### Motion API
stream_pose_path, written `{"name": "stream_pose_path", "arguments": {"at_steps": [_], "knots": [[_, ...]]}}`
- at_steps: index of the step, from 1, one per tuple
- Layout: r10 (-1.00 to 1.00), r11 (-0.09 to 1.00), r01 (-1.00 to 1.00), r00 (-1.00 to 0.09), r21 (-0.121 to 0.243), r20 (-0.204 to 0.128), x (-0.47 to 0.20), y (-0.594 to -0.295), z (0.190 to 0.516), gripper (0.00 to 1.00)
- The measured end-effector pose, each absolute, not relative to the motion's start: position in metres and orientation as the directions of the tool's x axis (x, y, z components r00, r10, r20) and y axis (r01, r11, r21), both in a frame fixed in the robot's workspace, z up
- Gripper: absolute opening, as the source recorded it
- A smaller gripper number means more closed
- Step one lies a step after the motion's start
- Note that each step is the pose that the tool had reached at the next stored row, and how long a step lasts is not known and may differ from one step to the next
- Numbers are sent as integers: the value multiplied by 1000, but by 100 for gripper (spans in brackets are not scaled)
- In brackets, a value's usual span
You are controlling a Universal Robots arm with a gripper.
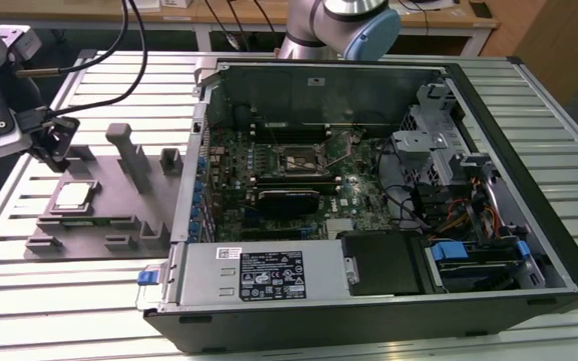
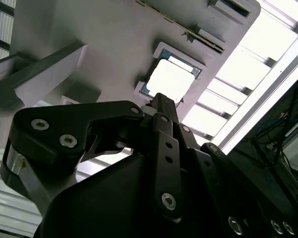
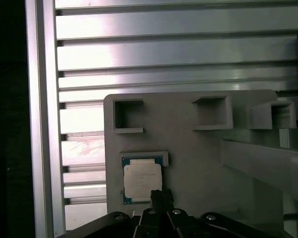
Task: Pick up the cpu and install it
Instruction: 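Pick up the cpu and move it towards the insertion slot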
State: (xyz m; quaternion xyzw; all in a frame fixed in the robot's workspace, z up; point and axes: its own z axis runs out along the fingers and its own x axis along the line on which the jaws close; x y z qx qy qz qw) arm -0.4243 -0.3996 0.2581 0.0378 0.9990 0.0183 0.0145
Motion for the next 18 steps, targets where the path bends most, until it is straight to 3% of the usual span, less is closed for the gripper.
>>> {"name": "stream_pose_path", "arguments": {"at_steps": [18], "knots": [[76,996,75,-997,38,-28,-426,-400,247,11]]}}
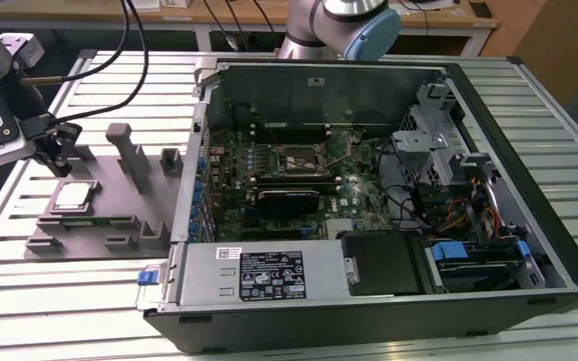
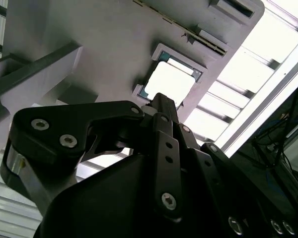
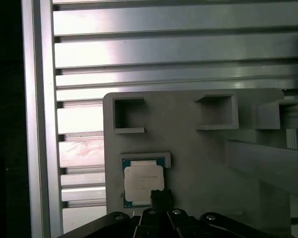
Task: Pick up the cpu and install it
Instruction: 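Pick up the cpu and move it towards the insertion slot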
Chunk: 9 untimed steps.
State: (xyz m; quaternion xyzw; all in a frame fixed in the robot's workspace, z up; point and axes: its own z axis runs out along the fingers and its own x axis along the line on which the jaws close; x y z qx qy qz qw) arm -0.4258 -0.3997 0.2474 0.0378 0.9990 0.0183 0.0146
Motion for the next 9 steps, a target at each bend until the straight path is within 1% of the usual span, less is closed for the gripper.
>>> {"name": "stream_pose_path", "arguments": {"at_steps": [9], "knots": [[76,996,75,-997,38,-28,-426,-400,242,11]]}}
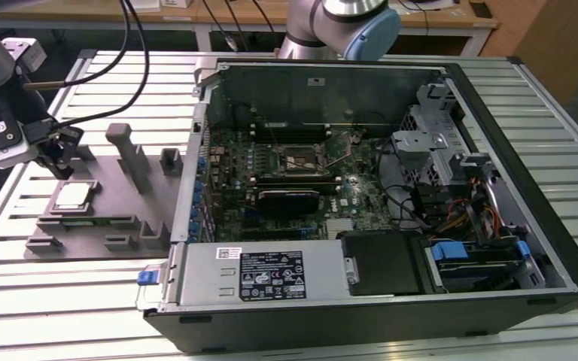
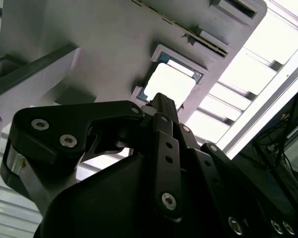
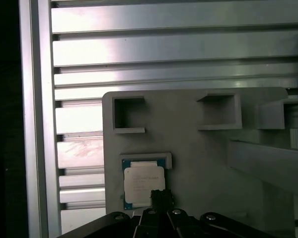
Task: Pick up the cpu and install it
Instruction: 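Pick up the cpu and move it towards the insertion slot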
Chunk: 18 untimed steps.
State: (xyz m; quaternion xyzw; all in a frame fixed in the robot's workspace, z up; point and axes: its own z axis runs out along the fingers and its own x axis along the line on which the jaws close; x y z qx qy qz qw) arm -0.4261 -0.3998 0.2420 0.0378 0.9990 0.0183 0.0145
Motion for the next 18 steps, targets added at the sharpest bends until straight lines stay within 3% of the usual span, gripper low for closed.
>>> {"name": "stream_pose_path", "arguments": {"at_steps": [18], "knots": [[76,996,75,-997,38,-27,-426,-400,233,11]]}}
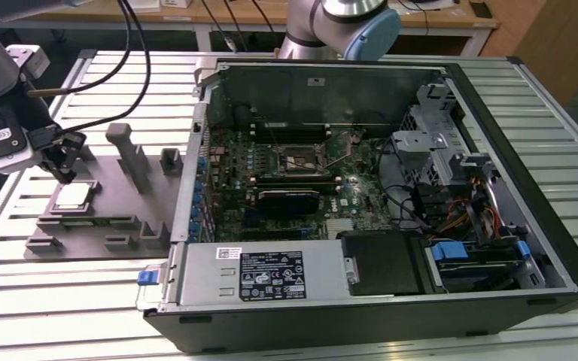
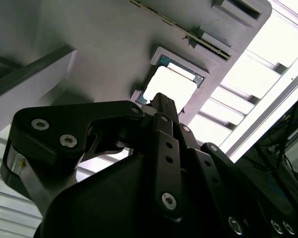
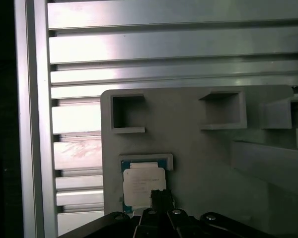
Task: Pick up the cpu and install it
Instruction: 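Pick up the cpu and move it towards the insertion slot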
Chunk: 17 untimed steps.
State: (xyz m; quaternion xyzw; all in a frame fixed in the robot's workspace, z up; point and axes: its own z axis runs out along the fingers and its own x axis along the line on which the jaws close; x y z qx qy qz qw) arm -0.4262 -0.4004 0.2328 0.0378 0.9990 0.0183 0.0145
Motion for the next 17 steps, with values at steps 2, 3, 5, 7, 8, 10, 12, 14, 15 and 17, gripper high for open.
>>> {"name": "stream_pose_path", "arguments": {"at_steps": [2,3,5,7,8,10,12,14,15,17], "knots": [[76,996,75,-997,38,-28,-426,-401,232,11],[76,996,75,-997,38,-28,-426,-401,231,11],[76,996,75,-997,38,-28,-427,-402,230,11],[76,996,75,-997,38,-28,-427,-402,229,11],[76,996,75,-997,38,-28,-427,-402,228,11],[76,996,75,-997,38,-28,-428,-403,227,11],[76,996,75,-997,38,-28,-429,-403,225,11],[76,996,75,-997,38,-28,-431,-403,224,11],[76,996,75,-997,38,-28,-431,-403,223,11],[76,996,75,-997,38,-28,-432,-403,221,11]]}}
